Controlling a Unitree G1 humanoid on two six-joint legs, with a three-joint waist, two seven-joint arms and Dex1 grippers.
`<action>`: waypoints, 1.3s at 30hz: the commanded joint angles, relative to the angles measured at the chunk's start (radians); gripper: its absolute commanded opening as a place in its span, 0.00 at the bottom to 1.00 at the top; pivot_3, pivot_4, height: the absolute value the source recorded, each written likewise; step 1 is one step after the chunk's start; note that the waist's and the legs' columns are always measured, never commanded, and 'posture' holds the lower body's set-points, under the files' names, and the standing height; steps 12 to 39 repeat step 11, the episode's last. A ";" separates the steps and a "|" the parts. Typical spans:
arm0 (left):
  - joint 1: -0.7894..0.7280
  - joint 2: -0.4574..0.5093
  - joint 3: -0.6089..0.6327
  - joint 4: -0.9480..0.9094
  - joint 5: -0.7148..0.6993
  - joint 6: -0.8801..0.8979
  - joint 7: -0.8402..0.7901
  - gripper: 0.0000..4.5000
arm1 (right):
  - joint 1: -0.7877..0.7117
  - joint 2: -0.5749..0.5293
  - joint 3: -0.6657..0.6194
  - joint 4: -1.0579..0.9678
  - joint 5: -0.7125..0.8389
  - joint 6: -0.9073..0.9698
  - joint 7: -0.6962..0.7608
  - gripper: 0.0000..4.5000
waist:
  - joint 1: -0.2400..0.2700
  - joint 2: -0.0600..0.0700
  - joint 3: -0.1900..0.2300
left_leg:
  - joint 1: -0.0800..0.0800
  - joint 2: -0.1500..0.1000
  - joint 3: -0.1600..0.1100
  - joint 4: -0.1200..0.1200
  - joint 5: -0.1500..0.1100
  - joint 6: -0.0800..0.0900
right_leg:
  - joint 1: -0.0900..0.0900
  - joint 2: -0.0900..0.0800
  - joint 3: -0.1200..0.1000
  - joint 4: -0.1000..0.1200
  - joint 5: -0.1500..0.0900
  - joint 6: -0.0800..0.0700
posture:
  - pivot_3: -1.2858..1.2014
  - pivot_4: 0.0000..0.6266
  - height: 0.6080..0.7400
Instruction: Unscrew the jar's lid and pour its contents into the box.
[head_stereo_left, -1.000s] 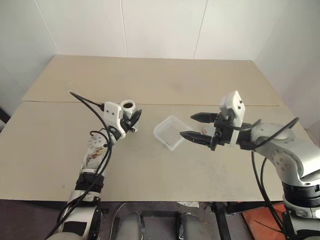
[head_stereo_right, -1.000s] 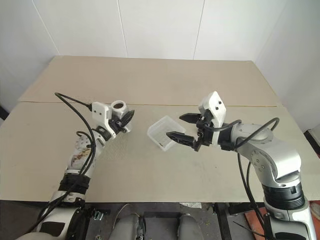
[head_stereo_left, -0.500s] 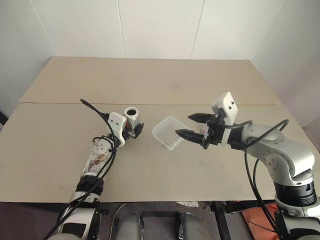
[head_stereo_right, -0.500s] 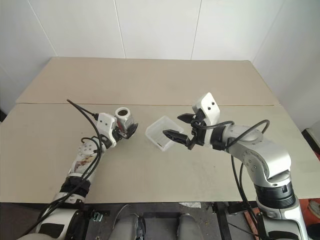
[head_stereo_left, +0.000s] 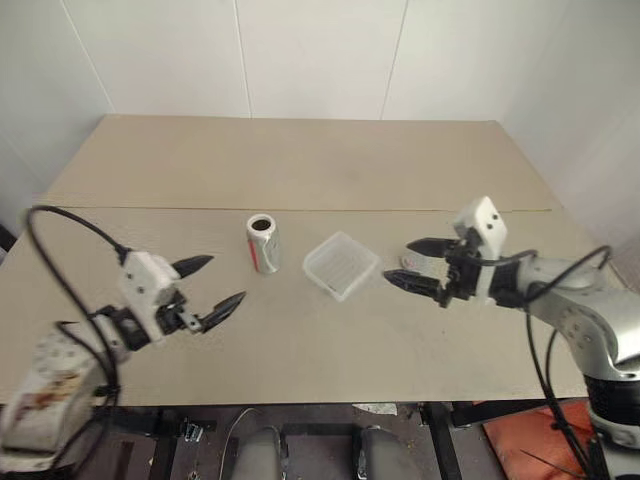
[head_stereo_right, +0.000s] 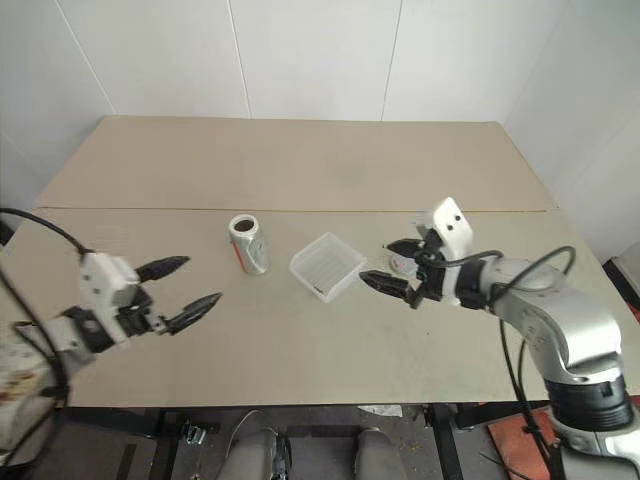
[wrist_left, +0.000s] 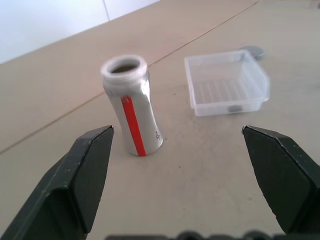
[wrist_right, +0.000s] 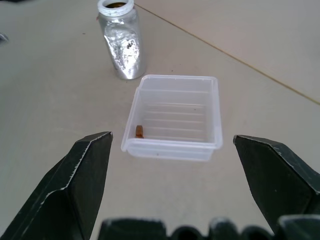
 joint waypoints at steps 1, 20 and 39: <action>0.072 0.072 0.197 -0.032 -0.121 0.012 -0.163 0.99 | 0.031 -0.063 -0.094 0.020 -0.021 -0.134 0.108 1.00 | -0.001 0.000 0.000 | 0.000 0.000 0.001 0.000 0.000 0.000 | 0.000 0.000 0.000 0.000 -0.001 -0.001 | 0.52 0.24 1.00; 0.045 0.078 0.146 0.021 -0.110 0.000 -0.191 0.99 | 0.096 -0.093 -0.107 -0.001 -0.051 -0.195 0.143 1.00 | 0.007 0.001 0.000 | 0.003 0.000 0.004 0.000 0.000 0.000 | 0.002 0.001 0.002 -0.001 -0.007 -0.002 | 0.52 0.24 1.00; 0.045 0.078 0.146 0.021 -0.110 0.000 -0.191 0.99 | 0.096 -0.093 -0.107 -0.001 -0.051 -0.195 0.143 1.00 | 0.007 0.001 0.000 | 0.003 0.000 0.004 0.000 0.000 0.000 | 0.002 0.001 0.002 -0.001 -0.007 -0.002 | 0.52 0.24 1.00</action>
